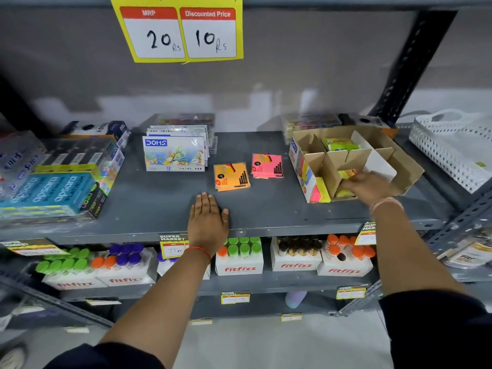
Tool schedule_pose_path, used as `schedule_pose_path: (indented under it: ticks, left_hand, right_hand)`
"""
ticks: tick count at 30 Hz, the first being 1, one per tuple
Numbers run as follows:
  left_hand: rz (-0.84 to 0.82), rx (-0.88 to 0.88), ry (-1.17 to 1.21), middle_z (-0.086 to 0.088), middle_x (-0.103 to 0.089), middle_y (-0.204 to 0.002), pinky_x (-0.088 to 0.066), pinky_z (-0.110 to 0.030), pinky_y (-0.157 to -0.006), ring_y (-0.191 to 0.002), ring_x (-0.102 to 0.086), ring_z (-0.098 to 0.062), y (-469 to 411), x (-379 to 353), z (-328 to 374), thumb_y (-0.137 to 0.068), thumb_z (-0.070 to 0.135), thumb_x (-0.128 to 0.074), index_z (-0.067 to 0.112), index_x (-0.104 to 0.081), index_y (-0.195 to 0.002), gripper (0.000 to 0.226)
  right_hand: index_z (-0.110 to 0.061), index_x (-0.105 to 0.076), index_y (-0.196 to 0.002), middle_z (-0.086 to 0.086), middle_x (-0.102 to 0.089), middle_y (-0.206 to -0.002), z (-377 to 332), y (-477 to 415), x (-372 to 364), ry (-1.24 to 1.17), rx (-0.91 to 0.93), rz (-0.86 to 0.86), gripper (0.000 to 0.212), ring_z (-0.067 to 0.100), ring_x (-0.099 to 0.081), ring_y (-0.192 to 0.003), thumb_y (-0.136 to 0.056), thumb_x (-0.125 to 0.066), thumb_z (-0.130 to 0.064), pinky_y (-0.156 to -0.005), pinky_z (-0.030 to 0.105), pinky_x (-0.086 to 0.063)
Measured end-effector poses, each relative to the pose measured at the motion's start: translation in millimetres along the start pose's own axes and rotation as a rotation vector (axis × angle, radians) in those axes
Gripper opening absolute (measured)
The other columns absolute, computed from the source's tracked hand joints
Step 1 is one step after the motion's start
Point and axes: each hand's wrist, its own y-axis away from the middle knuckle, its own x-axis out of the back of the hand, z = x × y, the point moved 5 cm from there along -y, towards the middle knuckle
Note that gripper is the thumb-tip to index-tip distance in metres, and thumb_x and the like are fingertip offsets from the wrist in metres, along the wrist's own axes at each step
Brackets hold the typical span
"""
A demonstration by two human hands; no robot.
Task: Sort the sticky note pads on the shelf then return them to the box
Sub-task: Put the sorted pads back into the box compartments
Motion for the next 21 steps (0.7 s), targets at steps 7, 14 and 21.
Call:
schedule_pose_path:
  ticks: [7,14,21]
  left_hand:
    - [0.057,-0.030,0.029,-0.017,-0.015,-0.156,-0.006,-0.034,-0.120,-0.146,-0.009,-0.026,-1,0,-2,-0.096,0.035,-0.016,0.000,-0.015,-0.143,0.058]
    - [0.126,-0.029,0.018,-0.017,-0.019,-0.155,-0.008,-0.034,-0.120,-0.146,-0.013,-0.027,-1,-4,-4,-0.071,0.046,0.013,0.001,-0.019,-0.142,0.090]
    - [0.155,-0.011,0.024,-0.016,-0.022,-0.154,-0.011,-0.035,-0.119,-0.145,-0.017,-0.028,-4,-10,-6,-0.075,0.045,0.007,0.002,-0.022,-0.142,0.085]
  right_hand:
    - [-0.010,-0.053,-0.131,0.010,-0.044,-0.147,-120,24,56,-0.142,0.492,0.272,0.048,0.024,-0.041,-0.134,-0.084,-0.063,-0.016,-0.110,0.030,-0.031]
    - [-0.006,-0.003,-0.149,0.010,-0.006,-0.160,-187,-15,-58,0.481,0.634,-0.421,0.106,0.024,-0.009,-0.148,-0.074,-0.076,-0.024,-0.120,0.036,-0.017]
    - [-0.020,-0.023,-0.141,0.008,-0.045,-0.141,-175,-60,-99,0.695,0.558,-0.545,0.105,0.031,-0.048,-0.125,-0.056,-0.084,-0.033,-0.103,0.045,-0.043]
